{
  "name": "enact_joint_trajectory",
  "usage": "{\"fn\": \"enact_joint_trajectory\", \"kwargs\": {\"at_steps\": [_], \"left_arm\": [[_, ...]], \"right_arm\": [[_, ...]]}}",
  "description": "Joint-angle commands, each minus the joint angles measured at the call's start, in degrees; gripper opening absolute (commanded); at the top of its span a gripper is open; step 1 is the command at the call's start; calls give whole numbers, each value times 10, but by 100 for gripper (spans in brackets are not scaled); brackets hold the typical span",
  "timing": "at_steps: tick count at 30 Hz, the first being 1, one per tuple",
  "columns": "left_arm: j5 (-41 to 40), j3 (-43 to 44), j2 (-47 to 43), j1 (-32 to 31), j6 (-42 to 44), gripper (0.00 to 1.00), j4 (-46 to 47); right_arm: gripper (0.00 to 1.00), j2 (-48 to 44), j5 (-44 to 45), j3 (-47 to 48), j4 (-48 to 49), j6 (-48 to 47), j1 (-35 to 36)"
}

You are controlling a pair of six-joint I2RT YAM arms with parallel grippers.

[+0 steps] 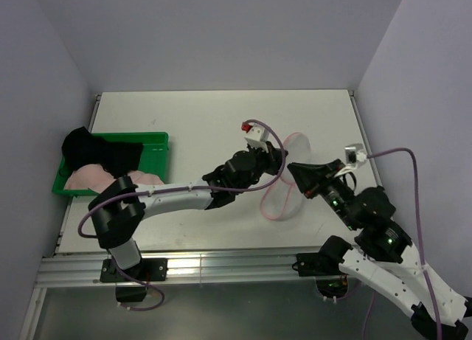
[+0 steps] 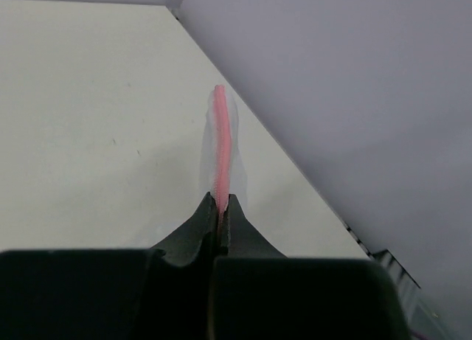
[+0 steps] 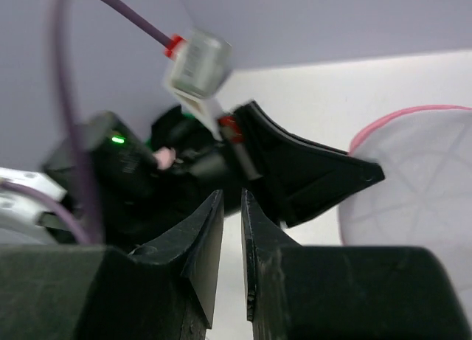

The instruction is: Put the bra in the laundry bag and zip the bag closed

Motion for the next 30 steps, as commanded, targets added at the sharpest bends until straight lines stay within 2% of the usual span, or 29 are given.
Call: {"fn": "enact_joint_trajectory", "kwargs": {"at_steps": [1, 4, 8, 13, 15, 19, 25, 27, 28, 30], "left_arm": [[-101, 70, 46, -17, 60, 0, 30], [-124, 95, 62, -17, 81, 0, 16], [-168, 80, 31, -12, 106, 0, 20], [-138, 97, 18, 18, 133, 0, -8], [-86, 101, 29, 32, 125, 0, -10], [-37, 177, 88, 43, 132, 0, -53], [23, 312, 227, 36, 109, 2, -115], [34, 350, 258, 28, 97, 30, -144], [40, 393, 285, 25, 84, 55, -155], [55, 468, 312, 19, 76, 72, -205]], "right_arm": [[23, -66, 49, 17, -36, -1, -4], [23, -96, 74, 24, -72, -5, -4], [22, -99, 97, 17, -90, -2, -4], [22, -90, 123, -9, -86, 14, -4], [22, -96, 126, -19, -89, 21, -4], [19, -111, 139, -36, -88, 41, -5], [19, -137, 161, -48, -111, 48, -4], [19, -143, 162, -48, -115, 43, -4], [20, -145, 161, -47, -119, 41, -4], [20, -148, 158, -48, -119, 37, -4]]}}
